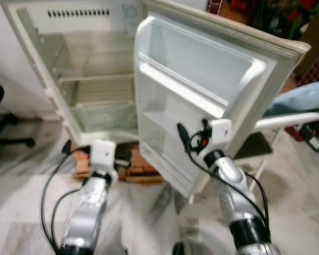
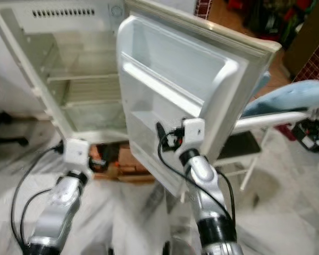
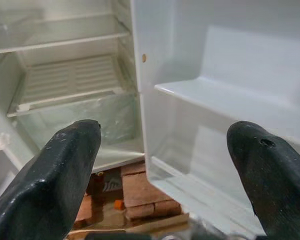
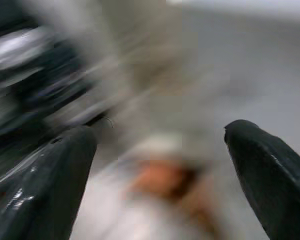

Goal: Restocking fridge

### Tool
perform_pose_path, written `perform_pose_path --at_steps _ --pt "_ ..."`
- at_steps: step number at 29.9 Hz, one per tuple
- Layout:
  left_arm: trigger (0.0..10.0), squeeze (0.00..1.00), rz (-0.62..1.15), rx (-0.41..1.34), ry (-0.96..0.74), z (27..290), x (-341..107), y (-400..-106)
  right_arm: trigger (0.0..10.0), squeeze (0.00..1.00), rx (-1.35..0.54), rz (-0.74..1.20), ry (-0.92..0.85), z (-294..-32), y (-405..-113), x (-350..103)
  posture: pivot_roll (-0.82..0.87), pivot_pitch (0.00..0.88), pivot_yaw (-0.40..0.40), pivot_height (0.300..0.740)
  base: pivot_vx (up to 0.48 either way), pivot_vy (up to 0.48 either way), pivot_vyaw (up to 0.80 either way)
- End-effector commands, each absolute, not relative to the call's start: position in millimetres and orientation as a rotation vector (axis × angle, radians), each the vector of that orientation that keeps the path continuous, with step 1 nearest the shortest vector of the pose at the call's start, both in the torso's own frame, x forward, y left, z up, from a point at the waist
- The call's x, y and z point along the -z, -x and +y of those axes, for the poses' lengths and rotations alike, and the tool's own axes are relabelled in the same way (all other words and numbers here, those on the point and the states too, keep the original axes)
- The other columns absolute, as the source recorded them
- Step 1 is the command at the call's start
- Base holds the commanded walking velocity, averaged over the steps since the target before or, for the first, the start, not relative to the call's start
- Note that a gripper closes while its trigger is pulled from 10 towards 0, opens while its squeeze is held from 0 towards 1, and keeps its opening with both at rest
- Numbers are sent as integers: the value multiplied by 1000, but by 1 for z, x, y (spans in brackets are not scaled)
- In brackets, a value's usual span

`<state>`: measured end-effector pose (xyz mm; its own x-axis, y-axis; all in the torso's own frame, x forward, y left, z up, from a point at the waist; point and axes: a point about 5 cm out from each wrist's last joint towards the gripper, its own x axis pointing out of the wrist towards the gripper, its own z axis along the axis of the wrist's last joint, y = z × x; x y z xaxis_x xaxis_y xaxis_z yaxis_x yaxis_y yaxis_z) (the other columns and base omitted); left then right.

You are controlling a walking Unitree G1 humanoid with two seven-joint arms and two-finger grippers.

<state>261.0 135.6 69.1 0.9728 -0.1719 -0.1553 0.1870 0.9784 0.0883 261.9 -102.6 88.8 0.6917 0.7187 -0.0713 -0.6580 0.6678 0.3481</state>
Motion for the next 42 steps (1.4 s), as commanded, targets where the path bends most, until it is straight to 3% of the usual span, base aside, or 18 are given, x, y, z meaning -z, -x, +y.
perform_pose_path --at_steps 1,5,8,12,14,15,16,17,18,20,24,32,38,39,40,41,42 --pt "10000 0 167 162 -121 146 -66 -258 10000 0 -1004 288 -361 -91 -244 -89 97 35 -2 740 0 -480 0" --pt "10000 0 166 170 -121 145 -66 -258 10000 0 -1133 410 -243 -114 -230 -76 95 30 -4 740 0 -120 0" --pt "10000 0 167 172 -124 145 -65 -258 10000 0 -1097 443 -150 -125 -236 -67 96 28 -6 740 0 0 0" --pt "10000 0 171 169 -134 146 -65 -257 10000 0 -978 526 68 -144 -249 -53 96 28 -2 740 0 0 0" --pt "10000 0 187 158 -137 147 -64 -257 10000 0 -797 553 210 -162 -267 -46 97 32 0 740 0 0 0" --pt "10000 0 187 158 -137 147 -64 -257 10000 0 -797 553 210 -162 -267 -46 97 32 0 740 0 0 0" --pt "10000 0 268 131 -116 150 -58 -254 10000 0 -644 473 283 -173 -285 -54 101 39 4 740 0 0 0" --pt "10000 0 268 131 -116 150 -58 -254 10000 0 -644 473 283 -173 -285 -54 101 39 4 740 0 0 0" --pt "10000 0 345 104 -75 152 -52 -250 10000 0 -516 407 311 -182 -298 -64 101 41 6 740 0 0 0" --pt "10000 0 364 98 -64 152 -50 -248 10000 0 -483 385 308 -184 -302 -67 101 42 7 740 0 0 0" --pt "10000 0 468 124 -78 148 -43 -236 10000 0 -239 92 214 -191 -331 -112 108 47 8 740 0 0 0" --pt "10000 0 529 160 -121 142 -40 -234 10000 0 -129 -16 108 -181 -343 -127 116 52 6 740 0 0 788" --pt "10000 0 565 171 -116 142 -40 -233 10000 0 -187 -71 -159 -165 -352 -144 115 49 5 740 0 0 0" --pt "10000 0 571 170 -112 142 -39 -233 10000 0 -314 -117 -290 -150 -351 -159 116 47 5 740 0 0 444" --pt "10000 0 571 170 -112 142 -39 -233 10000 0 -314 -117 -290 -150 -351 -159 116 47 5 740 0 0 444" --pt "10000 0 573 172 -114 142 -39 -234 10000 0 -581 -146 -509 -128 -338 -176 115 42 2 740 0 0 419" --pt "10000 0 573 172 -114 142 -39 -234 10000 0 -581 -146 -509 -128 -338 -176 115 42 2 740 0 0 419"
